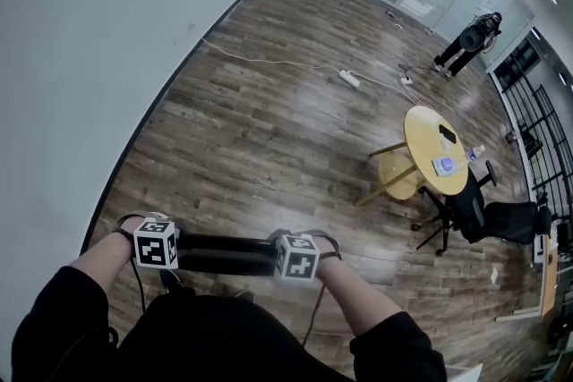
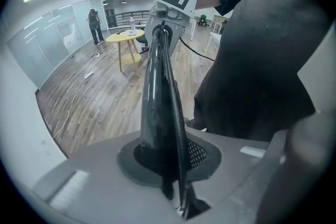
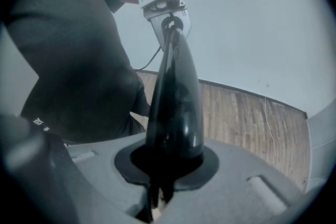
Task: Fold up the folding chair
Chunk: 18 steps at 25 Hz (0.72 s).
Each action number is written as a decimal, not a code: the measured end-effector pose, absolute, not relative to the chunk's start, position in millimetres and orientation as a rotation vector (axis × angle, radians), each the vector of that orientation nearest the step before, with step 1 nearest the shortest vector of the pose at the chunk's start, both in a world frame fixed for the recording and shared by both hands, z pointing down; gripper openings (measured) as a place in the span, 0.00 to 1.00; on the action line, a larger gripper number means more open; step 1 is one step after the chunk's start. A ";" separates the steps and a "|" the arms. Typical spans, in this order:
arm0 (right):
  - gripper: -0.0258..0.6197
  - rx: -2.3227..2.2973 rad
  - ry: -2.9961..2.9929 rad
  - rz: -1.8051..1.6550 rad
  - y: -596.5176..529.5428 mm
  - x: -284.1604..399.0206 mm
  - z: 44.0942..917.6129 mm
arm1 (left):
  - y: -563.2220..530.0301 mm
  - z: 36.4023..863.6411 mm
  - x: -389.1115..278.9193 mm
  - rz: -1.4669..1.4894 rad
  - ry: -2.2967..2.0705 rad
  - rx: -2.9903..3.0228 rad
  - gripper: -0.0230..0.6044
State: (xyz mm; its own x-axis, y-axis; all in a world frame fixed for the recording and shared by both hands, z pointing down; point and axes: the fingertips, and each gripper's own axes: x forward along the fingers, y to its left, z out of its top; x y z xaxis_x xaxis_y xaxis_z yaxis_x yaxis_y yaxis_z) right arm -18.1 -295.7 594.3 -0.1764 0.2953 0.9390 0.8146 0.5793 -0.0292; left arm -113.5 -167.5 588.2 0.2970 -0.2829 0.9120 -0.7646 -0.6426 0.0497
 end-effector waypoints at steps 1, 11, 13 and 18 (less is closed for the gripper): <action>0.12 -0.934 -1.731 -0.615 -290.7 -23.8 594.0 | -161.1 587.6 -118.4 1.309 -0.937 2.080 0.12; 0.12 -1.061 -1.647 -0.686 -226.9 -109.2 581.1 | -84.3 576.3 -184.3 1.228 -1.045 1.978 0.12; 0.12 -1.087 -1.632 -0.708 -209.8 -128.4 580.0 | -64.9 574.9 -198.8 1.222 -1.074 1.951 0.12; 0.12 -1.150 -1.599 -0.780 -169.4 -177.6 578.2 | -17.8 572.3 -233.9 1.195 -1.155 1.882 0.13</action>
